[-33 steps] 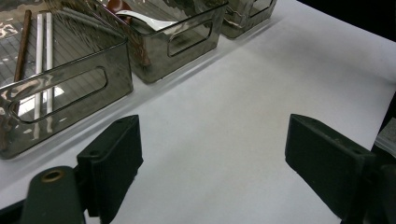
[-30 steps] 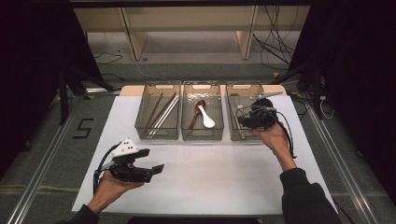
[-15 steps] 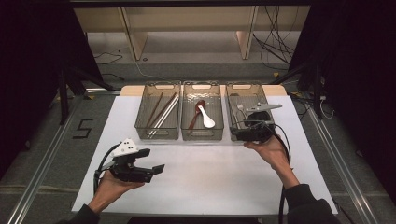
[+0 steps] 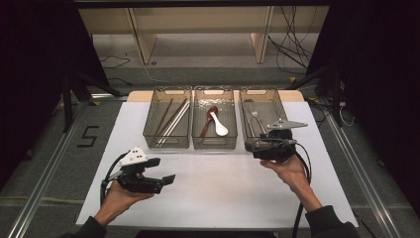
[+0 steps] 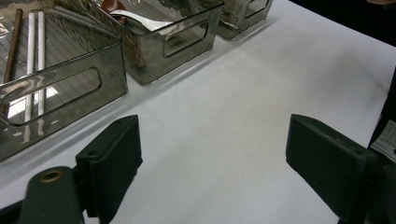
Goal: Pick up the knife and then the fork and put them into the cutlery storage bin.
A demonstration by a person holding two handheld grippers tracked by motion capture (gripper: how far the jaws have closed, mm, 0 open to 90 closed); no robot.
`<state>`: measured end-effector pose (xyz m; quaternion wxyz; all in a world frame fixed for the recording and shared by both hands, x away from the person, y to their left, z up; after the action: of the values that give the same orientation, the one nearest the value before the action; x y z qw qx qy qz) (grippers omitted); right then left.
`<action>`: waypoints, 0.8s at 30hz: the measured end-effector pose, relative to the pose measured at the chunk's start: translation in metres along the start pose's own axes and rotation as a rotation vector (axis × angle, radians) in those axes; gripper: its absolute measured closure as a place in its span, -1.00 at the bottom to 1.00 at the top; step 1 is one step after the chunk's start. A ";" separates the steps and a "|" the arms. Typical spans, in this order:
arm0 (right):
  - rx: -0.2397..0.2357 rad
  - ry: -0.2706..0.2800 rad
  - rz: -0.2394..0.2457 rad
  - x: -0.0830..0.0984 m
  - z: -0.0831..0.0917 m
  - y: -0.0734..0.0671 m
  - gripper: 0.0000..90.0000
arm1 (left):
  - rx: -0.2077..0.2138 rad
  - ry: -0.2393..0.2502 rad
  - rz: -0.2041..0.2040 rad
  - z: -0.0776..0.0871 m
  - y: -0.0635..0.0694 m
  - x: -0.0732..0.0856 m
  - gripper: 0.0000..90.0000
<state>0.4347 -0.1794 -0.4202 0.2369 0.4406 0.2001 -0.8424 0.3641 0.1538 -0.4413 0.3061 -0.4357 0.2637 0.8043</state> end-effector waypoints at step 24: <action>-0.078 0.077 0.025 0.021 0.024 -0.032 -0.46 | 0.017 0.035 -0.012 0.003 0.002 0.000 -0.63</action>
<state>0.3908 -0.1715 -0.4209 0.2567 0.4655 0.2364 -0.8134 0.3613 0.1549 -0.4401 0.3100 -0.4487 0.2731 0.7924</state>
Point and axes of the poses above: each handheld gripper's, and its own axes: z roughly backward along the jaws, x roughly out of its underside, y roughly to its right, the point moved 6 cm from there along -z, roughly forward along the jaws, and after that the axes turned 4 degrees about y, right-handed, at the moved point
